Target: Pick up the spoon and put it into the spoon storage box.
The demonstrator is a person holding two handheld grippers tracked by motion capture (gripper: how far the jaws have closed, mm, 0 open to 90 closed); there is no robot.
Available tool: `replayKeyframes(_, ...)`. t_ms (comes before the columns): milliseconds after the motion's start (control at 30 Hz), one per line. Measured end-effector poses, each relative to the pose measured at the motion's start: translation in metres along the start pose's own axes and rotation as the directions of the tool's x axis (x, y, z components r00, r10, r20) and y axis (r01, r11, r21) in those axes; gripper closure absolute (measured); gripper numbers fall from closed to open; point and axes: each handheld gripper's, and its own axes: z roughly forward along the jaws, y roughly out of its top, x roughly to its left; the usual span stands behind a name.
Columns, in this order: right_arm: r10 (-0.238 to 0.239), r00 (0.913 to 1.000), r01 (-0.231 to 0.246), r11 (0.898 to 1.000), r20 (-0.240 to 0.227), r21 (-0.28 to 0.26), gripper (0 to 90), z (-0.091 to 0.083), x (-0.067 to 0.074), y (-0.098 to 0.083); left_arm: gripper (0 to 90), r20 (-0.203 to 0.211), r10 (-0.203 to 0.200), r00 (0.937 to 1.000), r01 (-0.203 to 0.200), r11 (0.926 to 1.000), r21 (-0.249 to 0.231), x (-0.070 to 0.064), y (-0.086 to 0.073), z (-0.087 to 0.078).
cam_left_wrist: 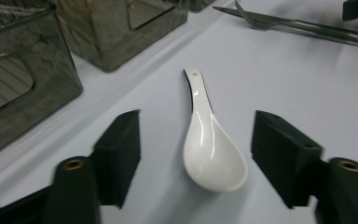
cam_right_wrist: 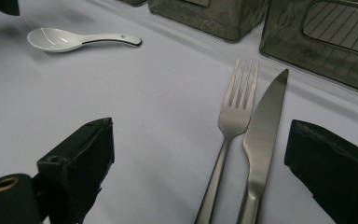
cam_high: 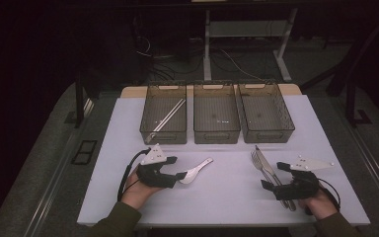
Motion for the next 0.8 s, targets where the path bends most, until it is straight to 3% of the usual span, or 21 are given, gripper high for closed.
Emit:
replayKeyframes(200, 0.002, 1.0, -0.002, 1.0, 0.003, 0.003, 8.3, 0.001, -0.001, 0.0, 63.3, 0.003, 0.004, 1.0, -0.004, 1.0, 0.005, 0.002, 0.01, 0.013)
replayKeyframes(367, 0.002, 1.0, -0.002, 1.0, 0.004, 0.006, 8.3, 0.001, -0.001, 0.0, 78.3, -0.013, 0.018, 0.9998, -0.017, 0.9981, 0.059, 0.004, 0.02, 0.029)
replayKeyframes(500, 0.005, 1.0, -0.005, 1.0, 0.006, 0.005, 8.3, 0.001, -0.001, 0.0, 88.9, -0.013, 0.003, 0.9999, -0.002, 0.9965, 0.084, 0.012, 0.027, 0.043)
replayKeyframes(800, 0.005, 1.0, -0.005, 1.0, 0.002, 0.003, 8.3, 0.001, -0.001, 0.0, 89.1, 0.008, -0.026, 0.9996, 0.025, 0.9914, 0.129, 0.02, 0.031, 0.072)
